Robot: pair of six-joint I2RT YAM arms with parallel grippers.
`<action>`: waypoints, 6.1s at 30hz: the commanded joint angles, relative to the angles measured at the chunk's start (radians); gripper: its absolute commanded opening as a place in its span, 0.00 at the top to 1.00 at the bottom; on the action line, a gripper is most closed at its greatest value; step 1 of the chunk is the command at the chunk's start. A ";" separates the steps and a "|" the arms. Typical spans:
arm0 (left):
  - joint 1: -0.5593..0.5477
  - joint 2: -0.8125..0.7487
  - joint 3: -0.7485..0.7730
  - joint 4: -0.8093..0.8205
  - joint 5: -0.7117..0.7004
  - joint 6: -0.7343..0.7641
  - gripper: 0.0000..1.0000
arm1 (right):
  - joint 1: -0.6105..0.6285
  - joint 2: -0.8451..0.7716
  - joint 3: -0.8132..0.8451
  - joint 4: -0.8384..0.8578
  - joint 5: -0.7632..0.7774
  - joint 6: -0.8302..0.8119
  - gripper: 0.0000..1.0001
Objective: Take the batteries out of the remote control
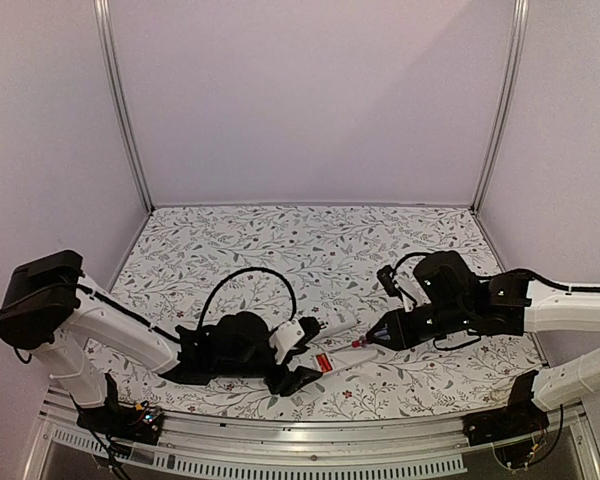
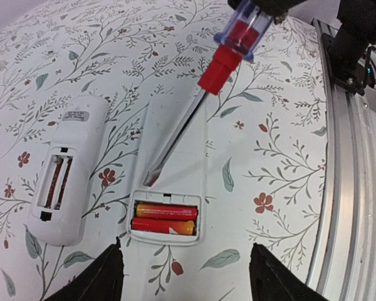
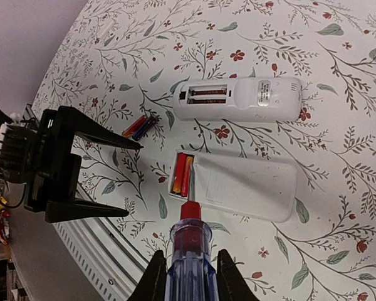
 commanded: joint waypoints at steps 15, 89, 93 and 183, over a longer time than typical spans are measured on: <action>-0.006 0.187 0.049 0.074 -0.013 0.156 0.30 | 0.060 0.120 0.127 -0.070 0.107 -0.020 1.00; 0.163 0.279 0.141 0.018 -0.157 0.125 0.54 | 0.040 0.034 0.141 -0.180 0.047 0.081 1.00; 0.164 0.335 0.222 0.037 -0.165 0.095 0.54 | 0.026 -0.018 0.135 -0.253 0.185 0.133 1.00; -0.050 0.307 0.480 -0.800 0.034 0.308 0.67 | 0.100 -0.154 0.037 -0.243 0.151 0.114 1.00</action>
